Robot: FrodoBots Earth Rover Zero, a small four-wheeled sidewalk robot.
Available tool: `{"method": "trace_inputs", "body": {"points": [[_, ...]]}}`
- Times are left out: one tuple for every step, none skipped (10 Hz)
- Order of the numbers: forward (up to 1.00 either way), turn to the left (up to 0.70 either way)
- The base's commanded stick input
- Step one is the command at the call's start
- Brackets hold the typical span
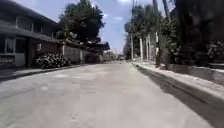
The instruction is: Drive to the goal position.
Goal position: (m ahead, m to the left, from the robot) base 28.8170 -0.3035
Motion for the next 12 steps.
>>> {"method": "trace_inputs", "body": {"points": [[1.0, -0.4], [1.0, -0.4], [1.0, -0.36], [1.0, -0.24], [1.0, -0.02], [1.0, 0.0], [1.0, 0.0], [1.0, 0.0], [1.0, 0.0], [1.0, 0.0], [1.0, 0.0], [1.0, 0.0]]}}
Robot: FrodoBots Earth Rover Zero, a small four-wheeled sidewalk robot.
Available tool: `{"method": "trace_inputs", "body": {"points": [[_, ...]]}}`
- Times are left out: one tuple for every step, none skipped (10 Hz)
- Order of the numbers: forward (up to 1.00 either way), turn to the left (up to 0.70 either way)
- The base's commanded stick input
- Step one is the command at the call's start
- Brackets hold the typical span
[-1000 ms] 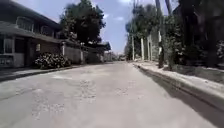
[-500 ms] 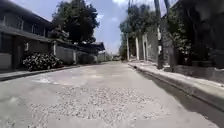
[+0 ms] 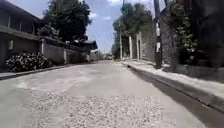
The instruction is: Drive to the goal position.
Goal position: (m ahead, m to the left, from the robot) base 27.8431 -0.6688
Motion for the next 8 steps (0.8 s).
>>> {"method": "trace_inputs", "body": {"points": [[1.0, 0.0], [1.0, 0.0], [1.0, 0.0], [1.0, 0.0], [1.0, 0.0], [1.0, 0.0], [1.0, 0.0], [1.0, 0.0]]}}
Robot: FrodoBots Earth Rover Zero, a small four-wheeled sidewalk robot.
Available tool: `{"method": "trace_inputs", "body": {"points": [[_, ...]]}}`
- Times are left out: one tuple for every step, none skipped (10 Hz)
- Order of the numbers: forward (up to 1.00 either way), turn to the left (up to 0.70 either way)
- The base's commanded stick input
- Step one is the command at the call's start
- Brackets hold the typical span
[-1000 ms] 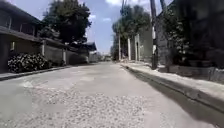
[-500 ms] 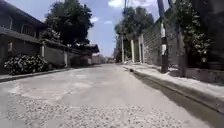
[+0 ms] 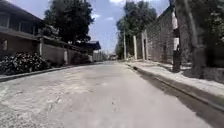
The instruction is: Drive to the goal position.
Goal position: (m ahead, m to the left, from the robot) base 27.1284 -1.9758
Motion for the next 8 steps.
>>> {"method": "trace_inputs", "body": {"points": [[1.0, 0.0], [1.0, -0.09], [1.0, -0.29], [1.0, -0.39], [1.0, -0.38], [1.0, -0.22], [1.0, -0.05], [1.0, 0.0]]}}
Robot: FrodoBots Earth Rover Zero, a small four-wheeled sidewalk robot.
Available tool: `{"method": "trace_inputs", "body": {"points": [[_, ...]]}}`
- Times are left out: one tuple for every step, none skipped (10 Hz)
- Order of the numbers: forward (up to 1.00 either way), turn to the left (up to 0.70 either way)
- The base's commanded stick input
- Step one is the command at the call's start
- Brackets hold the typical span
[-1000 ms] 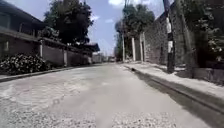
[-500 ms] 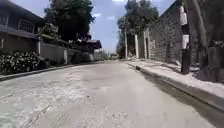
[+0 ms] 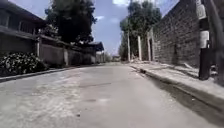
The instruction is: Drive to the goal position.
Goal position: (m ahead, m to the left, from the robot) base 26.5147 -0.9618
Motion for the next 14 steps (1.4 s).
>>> {"method": "trace_inputs", "body": {"points": [[1.0, 0.0], [1.0, 0.0], [1.0, 0.0], [1.0, 0.0], [1.0, 0.0], [1.0, 0.0], [1.0, 0.0], [1.0, 0.0], [1.0, 0.0], [1.0, 0.0], [1.0, 0.0], [1.0, 0.0], [1.0, 0.0], [1.0, 0.0]]}}
